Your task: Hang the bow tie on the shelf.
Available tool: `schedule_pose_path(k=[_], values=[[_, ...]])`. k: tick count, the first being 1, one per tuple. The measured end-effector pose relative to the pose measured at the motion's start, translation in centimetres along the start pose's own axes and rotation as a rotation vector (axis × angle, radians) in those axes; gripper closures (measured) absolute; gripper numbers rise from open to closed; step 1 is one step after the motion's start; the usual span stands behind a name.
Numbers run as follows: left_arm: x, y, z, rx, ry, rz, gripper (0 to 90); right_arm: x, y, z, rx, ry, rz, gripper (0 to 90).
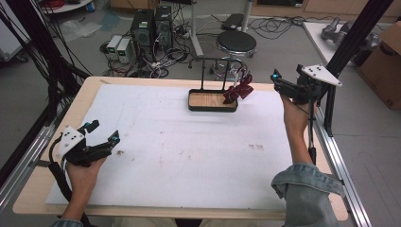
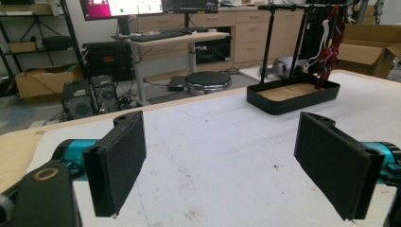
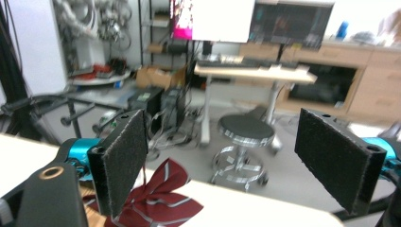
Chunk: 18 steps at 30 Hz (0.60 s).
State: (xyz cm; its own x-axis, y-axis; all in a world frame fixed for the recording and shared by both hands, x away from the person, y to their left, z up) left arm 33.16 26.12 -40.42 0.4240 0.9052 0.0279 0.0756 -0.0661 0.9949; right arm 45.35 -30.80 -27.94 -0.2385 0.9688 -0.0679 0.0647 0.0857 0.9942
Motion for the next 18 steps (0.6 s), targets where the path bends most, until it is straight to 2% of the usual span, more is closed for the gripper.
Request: schedule_pose_path(k=[4,5,6,9,10,15,18], values=[[0.0,-0.1,0.2,0.007,-0.003,0.002,17.8,0.1,0.0,-1.9,-0.001,0.009,-0.024,17.2],[0.0,-0.1,0.2,0.007,-0.003,0.002,17.8,0.1,0.0,-1.9,-0.001,0.009,-0.024,17.2],[0.0,-0.1,0.2,0.009,-0.003,0.002,17.8,0.2,0.0,-2.8,-0.007,0.018,-0.028,17.2],[-0.1,-0.1,0.2,0.006,-0.003,0.001,17.8,0.2,-0.2,-3.7,-0.011,0.029,-0.022,17.1],[-0.1,-0.1,0.2,0.005,-0.002,0.001,17.8,0.3,-0.3,-4.6,-0.026,0.035,-0.012,16.5],[-0.1,-0.1,0.2,0.007,-0.001,0.001,17.8,0.5,-1.2,-6.6,-0.05,0.048,-0.007,15.7],[-0.1,-0.1,0.2,0.009,0.001,0.003,17.8,0.6,-2.0,-7.9,-0.065,0.051,0.025,14.3]])
Point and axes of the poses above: each handheld gripper's, and its own axes: z roughly forward along the jaws, y roughly out of its top, x roughly to its left, the point moved 5 cm from there along z, roughly forward along the jaws, and after that the axes turned 1 degree about y, right-handed, at the moved point
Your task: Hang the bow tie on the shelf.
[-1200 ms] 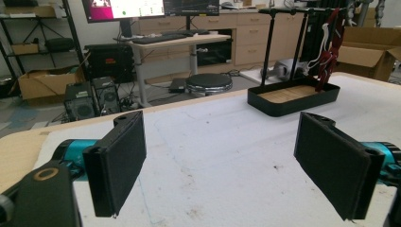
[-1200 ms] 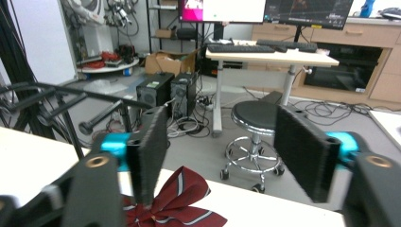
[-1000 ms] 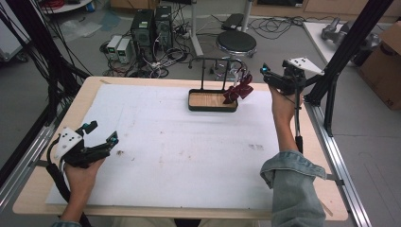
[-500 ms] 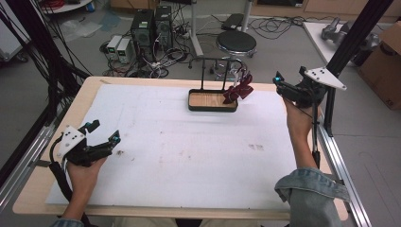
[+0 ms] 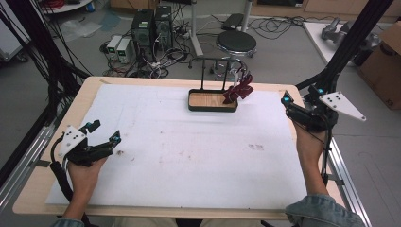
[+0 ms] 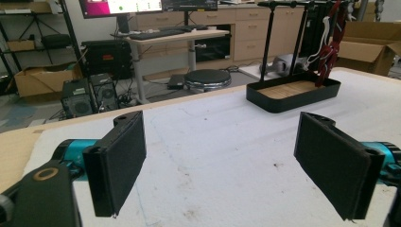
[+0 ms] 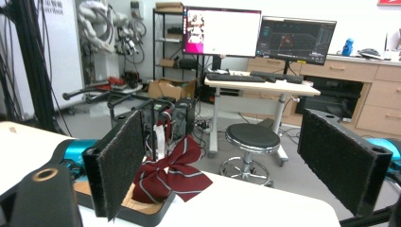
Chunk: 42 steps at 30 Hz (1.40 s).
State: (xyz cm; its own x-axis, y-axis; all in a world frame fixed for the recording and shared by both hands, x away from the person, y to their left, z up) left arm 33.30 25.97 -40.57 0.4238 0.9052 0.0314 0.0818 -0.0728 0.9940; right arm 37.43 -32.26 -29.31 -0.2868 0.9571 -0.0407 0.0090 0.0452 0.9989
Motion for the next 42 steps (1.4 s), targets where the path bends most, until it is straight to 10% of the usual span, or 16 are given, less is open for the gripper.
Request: schedule_pose_path(k=[18,42], values=[[0.0,-0.1,0.0,0.002,0.004,0.002,17.8,0.9,-5.5,-4.8,-0.084,-0.004,0.066,12.0],[0.1,-0.2,0.0,0.01,0.011,0.004,17.8,3.4,-13.8,-6.0,0.084,0.034,0.144,11.7]])
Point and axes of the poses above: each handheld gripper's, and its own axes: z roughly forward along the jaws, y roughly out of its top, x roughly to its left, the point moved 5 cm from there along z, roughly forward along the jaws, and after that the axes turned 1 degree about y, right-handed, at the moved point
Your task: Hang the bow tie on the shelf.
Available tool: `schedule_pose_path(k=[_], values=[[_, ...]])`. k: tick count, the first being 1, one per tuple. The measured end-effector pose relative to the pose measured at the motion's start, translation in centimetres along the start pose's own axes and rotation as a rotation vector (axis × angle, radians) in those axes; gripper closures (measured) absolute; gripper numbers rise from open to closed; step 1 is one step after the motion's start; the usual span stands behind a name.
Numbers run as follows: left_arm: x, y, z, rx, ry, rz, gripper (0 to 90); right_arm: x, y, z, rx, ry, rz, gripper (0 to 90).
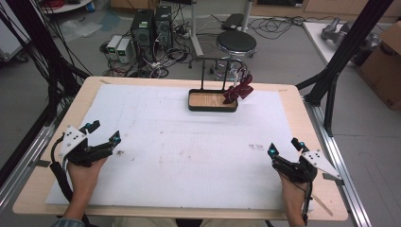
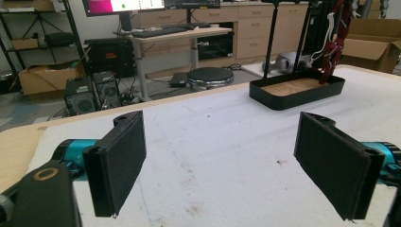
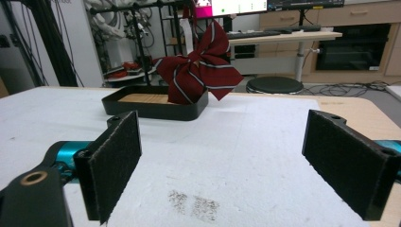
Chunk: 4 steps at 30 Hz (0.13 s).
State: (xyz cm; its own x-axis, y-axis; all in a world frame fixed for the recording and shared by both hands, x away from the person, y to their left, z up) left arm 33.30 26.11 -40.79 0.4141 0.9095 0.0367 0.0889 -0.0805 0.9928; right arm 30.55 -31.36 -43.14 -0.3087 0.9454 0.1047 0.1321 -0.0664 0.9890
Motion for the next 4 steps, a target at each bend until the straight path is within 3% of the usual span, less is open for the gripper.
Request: schedule_pose_path(k=[4], values=[[0.06,-0.05,-0.05,0.001,0.003,0.001,17.8,0.11,0.06,-0.03,-0.004,0.006,-0.006,11.7]])
Point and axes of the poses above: each handheld gripper's, and its own axes: z roughly forward along the jaws, y roughly out of its top, x roughly to its left, the point moved 5 cm from there along z, roughly forward along the jaws, and after that the axes turned 1 degree about y, right-handed, at the moved point
